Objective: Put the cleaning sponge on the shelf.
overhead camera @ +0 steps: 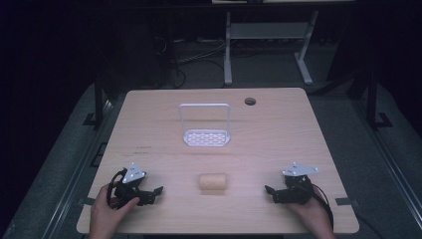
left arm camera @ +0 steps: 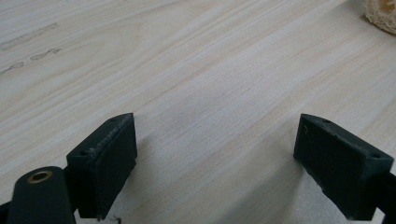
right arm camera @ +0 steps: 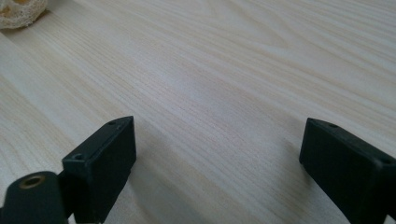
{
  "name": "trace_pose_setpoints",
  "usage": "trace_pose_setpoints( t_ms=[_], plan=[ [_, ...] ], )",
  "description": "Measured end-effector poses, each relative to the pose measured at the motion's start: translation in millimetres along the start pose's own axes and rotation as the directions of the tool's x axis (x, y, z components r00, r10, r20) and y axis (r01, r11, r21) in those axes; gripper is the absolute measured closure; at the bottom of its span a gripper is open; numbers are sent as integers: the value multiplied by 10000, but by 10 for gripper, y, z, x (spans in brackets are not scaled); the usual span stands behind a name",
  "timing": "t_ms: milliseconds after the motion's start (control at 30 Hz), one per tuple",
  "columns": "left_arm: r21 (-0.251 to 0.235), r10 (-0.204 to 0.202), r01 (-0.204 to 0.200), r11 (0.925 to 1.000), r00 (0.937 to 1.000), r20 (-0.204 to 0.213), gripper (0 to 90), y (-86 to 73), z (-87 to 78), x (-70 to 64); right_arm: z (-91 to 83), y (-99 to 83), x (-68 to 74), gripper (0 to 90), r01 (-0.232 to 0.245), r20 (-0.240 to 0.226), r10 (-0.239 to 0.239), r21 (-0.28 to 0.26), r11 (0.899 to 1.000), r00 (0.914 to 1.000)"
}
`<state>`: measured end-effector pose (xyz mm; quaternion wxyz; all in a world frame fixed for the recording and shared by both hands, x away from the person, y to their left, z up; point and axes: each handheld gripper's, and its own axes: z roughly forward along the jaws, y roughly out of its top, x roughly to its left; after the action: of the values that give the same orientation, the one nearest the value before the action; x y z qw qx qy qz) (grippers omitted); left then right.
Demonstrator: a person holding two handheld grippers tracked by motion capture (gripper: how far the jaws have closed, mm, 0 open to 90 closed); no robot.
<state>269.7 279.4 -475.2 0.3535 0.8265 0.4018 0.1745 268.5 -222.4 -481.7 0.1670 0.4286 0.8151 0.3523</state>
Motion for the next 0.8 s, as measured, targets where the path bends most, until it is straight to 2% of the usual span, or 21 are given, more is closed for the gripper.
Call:
trace_pose_setpoints(
  t_ms=[533,800],
  plan=[
    [0,1,-1,10000,10000,-1,127,0,0,0,-5,26,15,107,284,-272,-280,155,9995,9992],
    [0,2,-2,10000,10000,-1,127,0,0,0,-33,84,21,107,499,-665,-511,-207,9985,9965]
  ],
)
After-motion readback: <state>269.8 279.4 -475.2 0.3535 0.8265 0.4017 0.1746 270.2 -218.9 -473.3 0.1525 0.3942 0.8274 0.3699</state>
